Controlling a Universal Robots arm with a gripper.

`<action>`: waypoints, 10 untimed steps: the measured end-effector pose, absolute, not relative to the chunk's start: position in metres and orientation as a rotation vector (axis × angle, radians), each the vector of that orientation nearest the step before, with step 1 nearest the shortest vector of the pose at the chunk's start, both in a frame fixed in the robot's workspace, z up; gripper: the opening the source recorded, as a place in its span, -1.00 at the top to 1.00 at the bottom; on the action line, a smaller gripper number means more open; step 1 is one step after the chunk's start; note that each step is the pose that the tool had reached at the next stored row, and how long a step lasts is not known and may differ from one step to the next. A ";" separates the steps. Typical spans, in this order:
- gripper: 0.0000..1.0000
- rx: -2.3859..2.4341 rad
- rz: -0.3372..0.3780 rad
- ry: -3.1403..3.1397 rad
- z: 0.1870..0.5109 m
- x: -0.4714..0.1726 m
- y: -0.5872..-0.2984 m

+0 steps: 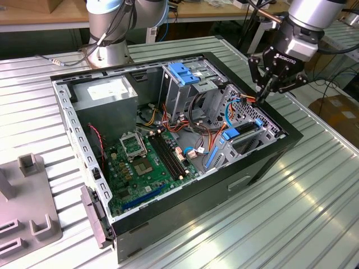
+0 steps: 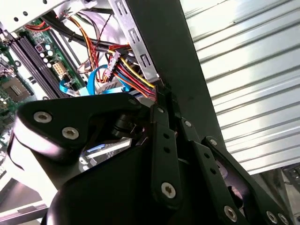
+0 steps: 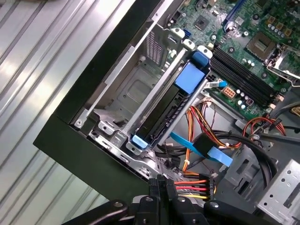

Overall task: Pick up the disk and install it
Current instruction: 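Insert the first disk wire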

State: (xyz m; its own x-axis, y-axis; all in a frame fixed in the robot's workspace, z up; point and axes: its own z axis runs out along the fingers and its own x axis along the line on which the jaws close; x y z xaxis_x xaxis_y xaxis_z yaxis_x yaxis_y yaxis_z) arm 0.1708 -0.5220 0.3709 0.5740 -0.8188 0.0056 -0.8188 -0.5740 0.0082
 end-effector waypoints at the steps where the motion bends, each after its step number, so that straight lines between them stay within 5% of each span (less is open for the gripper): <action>1: 0.67 2.770 0.002 -1.462 0.371 0.170 -0.522; 10: 0.67 2.728 0.001 -1.538 0.370 0.160 -0.522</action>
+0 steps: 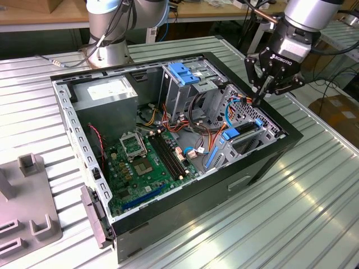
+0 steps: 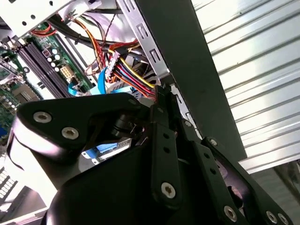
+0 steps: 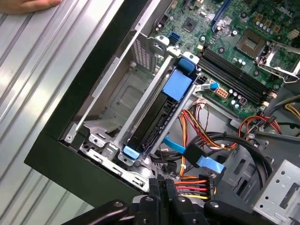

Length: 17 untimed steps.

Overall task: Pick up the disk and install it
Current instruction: 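Insert the first disk wire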

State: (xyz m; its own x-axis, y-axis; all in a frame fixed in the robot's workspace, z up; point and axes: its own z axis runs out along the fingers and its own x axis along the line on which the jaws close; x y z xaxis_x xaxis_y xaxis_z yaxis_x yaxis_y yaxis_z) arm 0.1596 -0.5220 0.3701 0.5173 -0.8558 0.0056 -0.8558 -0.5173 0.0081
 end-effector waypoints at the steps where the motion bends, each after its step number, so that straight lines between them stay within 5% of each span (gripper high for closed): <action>1: 0.67 2.716 0.001 -1.559 0.370 0.159 -0.522; 17: 0.67 2.591 0.000 -1.759 0.370 0.154 -0.522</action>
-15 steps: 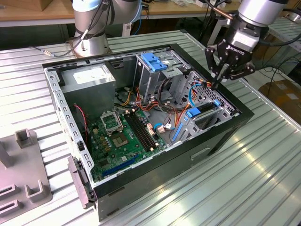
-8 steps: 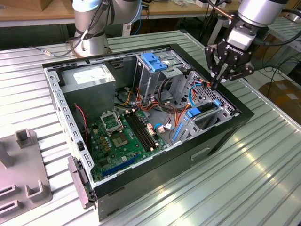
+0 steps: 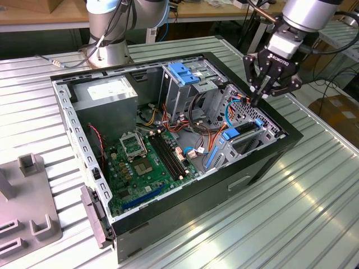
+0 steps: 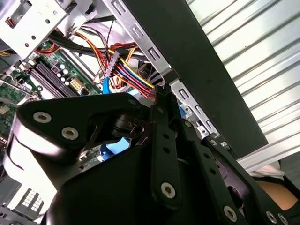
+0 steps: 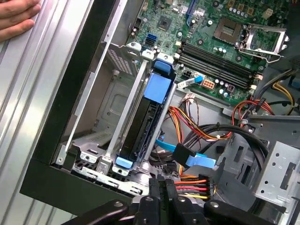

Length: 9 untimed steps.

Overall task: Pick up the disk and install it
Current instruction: 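Insert the first disk wire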

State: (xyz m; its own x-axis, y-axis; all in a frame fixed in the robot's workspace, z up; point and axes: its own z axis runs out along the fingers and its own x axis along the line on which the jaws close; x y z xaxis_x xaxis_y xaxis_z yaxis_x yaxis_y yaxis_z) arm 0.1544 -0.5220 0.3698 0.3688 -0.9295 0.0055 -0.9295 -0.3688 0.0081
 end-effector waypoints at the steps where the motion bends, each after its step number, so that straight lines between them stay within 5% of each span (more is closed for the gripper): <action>1: 0.67 2.587 0.000 -1.766 0.370 0.154 -0.522; 9: 0.67 2.407 -0.001 -2.004 0.369 0.154 -0.522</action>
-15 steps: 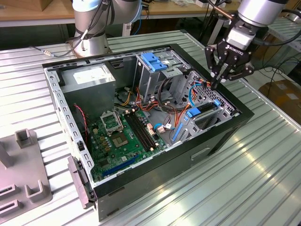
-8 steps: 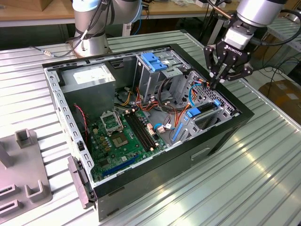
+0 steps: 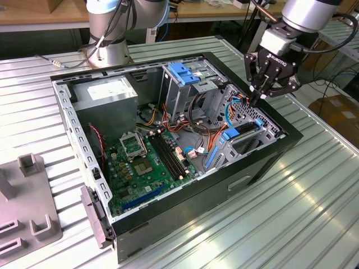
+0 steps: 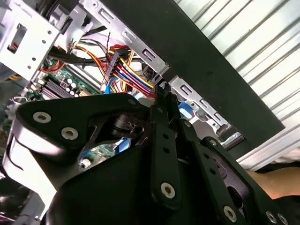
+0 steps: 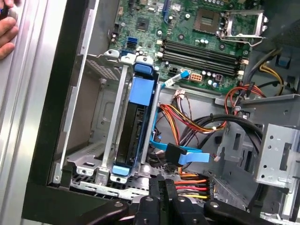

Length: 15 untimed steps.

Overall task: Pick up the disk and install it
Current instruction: 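Insert the first disk wire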

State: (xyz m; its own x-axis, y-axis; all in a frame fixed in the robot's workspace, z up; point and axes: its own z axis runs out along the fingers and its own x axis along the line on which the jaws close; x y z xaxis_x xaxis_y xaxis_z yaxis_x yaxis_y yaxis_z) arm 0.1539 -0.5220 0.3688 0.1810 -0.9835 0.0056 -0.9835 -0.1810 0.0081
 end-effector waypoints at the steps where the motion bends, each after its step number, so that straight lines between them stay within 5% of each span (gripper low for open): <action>1: 0.67 2.392 -0.002 -2.022 0.369 0.154 -0.522; 15: 0.67 2.299 -0.002 -2.127 0.368 0.151 -0.522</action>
